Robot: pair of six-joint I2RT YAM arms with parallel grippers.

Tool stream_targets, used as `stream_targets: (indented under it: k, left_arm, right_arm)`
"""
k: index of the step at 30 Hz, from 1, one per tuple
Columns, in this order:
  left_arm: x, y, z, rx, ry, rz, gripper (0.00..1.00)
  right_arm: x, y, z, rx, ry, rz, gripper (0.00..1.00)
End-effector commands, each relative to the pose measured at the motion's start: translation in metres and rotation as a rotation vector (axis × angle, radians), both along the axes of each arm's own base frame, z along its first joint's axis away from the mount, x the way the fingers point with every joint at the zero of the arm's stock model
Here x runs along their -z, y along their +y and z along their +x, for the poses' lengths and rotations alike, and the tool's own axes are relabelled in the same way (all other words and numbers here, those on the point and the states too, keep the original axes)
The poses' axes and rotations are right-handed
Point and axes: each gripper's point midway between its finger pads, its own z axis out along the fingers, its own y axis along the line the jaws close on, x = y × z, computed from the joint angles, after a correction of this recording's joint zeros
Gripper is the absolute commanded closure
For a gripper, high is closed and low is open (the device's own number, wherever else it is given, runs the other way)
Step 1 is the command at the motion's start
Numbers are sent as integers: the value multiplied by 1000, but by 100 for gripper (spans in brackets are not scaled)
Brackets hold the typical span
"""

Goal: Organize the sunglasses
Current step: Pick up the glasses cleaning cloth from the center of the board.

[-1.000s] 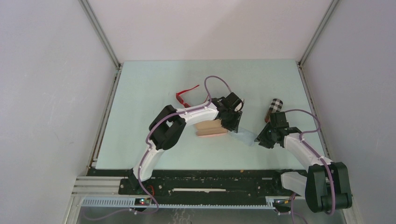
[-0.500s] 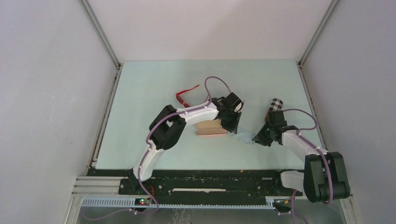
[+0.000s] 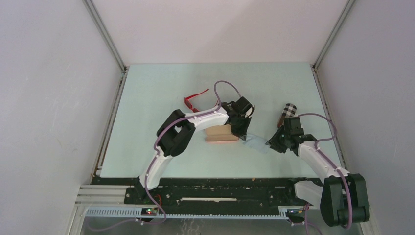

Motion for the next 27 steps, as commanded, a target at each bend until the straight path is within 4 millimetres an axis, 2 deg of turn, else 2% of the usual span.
stream_targets:
  k: [1,8,21,24,27]
  left_arm:
    - [-6,-5,7,-8,0,-18,99]
    - [-12,-6,9,-9,-7,-32,100]
    - [-12,-9,7,-6,4,-49,100]
    - [-14,-10,8,-6,0,-51,100]
    - [-17,-11,8,-5,1,-60,100]
  right_arm:
    - [3,1,2,-9,5,-3,62]
    - [22,-1,-3,-21,73,-38,62]
    - [26,-5,1,-40,106,-70,62]
    - [26,-5,1,-40,105,-74,66]
    - [25,-4,1,-43,102,-72,80]
